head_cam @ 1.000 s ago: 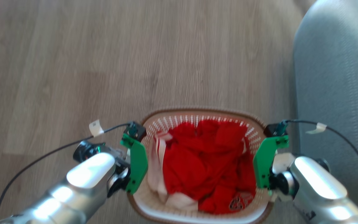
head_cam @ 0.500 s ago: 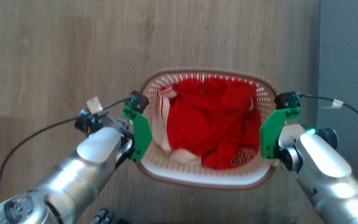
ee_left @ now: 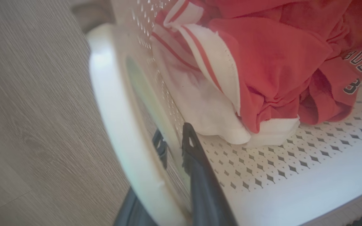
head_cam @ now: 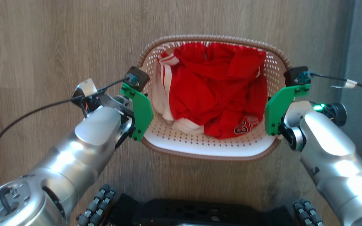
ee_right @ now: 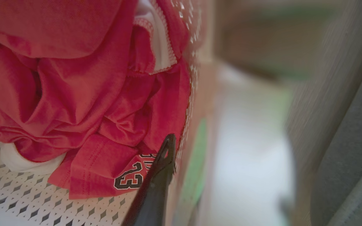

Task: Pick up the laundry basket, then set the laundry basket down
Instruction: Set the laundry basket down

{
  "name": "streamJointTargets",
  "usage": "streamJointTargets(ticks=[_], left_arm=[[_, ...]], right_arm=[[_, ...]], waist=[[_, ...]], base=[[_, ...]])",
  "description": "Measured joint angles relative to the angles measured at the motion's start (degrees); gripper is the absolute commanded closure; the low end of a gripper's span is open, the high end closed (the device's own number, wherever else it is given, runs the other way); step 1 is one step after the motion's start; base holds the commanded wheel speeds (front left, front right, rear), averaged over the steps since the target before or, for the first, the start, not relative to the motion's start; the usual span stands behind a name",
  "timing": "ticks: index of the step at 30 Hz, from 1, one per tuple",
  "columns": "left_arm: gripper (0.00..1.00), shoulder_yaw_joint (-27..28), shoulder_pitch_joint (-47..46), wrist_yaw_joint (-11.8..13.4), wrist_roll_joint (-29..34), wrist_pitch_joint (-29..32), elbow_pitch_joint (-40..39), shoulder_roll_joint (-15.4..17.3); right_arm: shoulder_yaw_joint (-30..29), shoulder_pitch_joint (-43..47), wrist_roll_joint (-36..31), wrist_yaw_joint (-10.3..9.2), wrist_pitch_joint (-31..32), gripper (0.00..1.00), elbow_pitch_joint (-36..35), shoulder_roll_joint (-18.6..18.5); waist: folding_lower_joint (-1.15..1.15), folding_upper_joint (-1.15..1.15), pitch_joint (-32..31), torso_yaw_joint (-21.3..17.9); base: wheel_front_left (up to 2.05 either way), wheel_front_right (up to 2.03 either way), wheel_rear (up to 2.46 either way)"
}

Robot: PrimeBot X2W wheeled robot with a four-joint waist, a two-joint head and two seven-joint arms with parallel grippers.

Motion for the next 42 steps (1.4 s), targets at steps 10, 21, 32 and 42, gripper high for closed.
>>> streamJointTargets(ticks=[10,21,32,42], left_arm=[[1.0,0.1,-1.3,0.1,0.0,-0.5,0.1,0.1],[1.0,0.1,-2.2,0.1,-0.7,-0.6,-0.7,0.0],[1.0,0.1,-2.2,0.6,-1.0,-0.6,-1.8,0.0],[1.0,0.1,-2.2,0.6,-1.0,-0.6,-1.8,0.0]], right_arm=[[0.0,-3.8,0.1,0.04,-3.0,1.0,5.6,1.4],[0.8,-6.6,0.3,0.47,-5.7,1.0,10.3,1.6],[1.0,-8.7,0.3,0.55,-7.7,1.0,13.8,1.6],[1.6,-9.8,1.2,0.77,-8.6,1.0,15.6,1.9]], waist=[[-0.01,0.0,4.1,0.4],[-0.01,0.01,5.6,1.3],[-0.01,0.01,6.5,2.0],[-0.01,0.01,6.7,2.0]], base=[[0.0,0.0,0.0],[0.0,0.0,0.0],[0.0,0.0,0.0],[0.0,0.0,0.0]])
